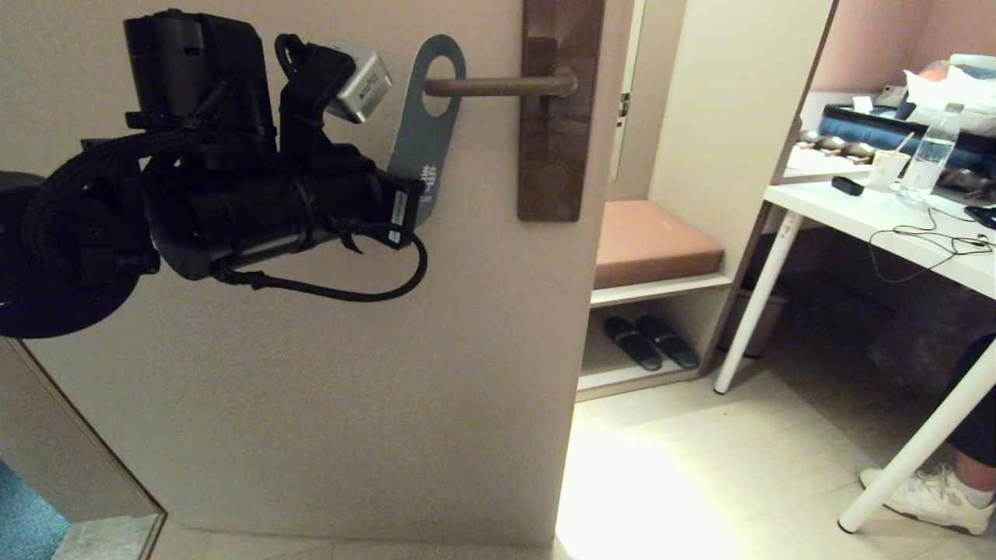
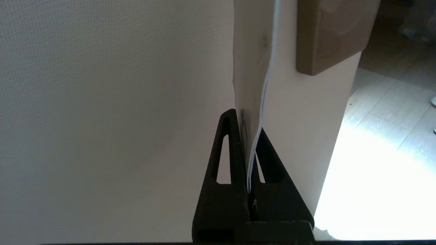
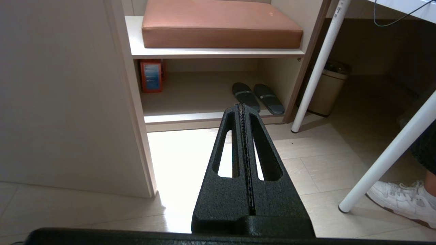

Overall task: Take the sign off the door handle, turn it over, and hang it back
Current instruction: Hang the sign back with the other side facing out

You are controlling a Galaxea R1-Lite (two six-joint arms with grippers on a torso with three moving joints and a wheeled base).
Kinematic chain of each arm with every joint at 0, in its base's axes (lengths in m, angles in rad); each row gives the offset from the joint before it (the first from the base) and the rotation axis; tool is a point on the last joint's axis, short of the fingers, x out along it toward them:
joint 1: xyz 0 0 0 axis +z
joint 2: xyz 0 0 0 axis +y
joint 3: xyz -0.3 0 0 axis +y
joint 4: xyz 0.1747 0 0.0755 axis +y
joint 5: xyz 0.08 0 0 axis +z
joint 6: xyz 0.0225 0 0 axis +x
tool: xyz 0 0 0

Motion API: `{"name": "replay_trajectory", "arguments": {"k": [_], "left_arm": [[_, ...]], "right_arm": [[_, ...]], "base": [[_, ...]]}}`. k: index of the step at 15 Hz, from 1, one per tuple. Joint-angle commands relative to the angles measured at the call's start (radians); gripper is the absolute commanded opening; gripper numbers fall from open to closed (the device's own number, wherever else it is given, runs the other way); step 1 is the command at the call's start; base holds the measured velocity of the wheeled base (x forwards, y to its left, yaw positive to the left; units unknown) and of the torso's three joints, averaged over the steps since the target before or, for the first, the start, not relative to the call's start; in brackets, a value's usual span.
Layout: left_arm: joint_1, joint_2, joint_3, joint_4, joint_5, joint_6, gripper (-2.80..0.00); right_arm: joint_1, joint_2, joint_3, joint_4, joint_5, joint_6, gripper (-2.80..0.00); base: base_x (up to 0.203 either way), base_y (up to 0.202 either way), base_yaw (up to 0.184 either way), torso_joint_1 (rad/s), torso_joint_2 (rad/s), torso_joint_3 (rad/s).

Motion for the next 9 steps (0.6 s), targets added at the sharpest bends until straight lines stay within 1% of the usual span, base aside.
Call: {"name": "replay_trajectory", "arguments": {"k": [1, 3, 5, 7, 9], "left_arm": [[-0.01, 0.007, -0.006, -0.001, 0.001, 0.001, -2.8], [-0.024, 0.007, -0.006, 0.0, 0.012, 0.001, -2.8], [-0.049, 0.007, -0.007, -0.001, 0.053, 0.001, -2.8], [-0.075, 0.005, -0.008, -0.001, 0.079, 0.001, -2.8], [-0.092, 0.005, -0.007, -0.001, 0.081, -0.003, -2.8]], "right_arm": [[0.0, 0.0, 0.0, 0.0, 0.001, -0.001, -2.8], [0.0, 0.0, 0.0, 0.0, 0.001, -0.001, -2.8], [0.0, 0.0, 0.0, 0.0, 0.001, -0.001, -2.8], [0.0, 0.0, 0.0, 0.0, 0.001, -0.001, -2.8], [0.0, 0.0, 0.0, 0.0, 0.001, -0.001, -2.8]], "base": [[0.0, 0.0, 0.0, 0.0, 0.0, 0.0], [0.0, 0.0, 0.0, 0.0, 0.0, 0.0], [0.0, 0.0, 0.0, 0.0, 0.0, 0.0], [0.0, 0.0, 0.0, 0.0, 0.0, 0.0], [0.0, 0.0, 0.0, 0.0, 0.0, 0.0]]}}
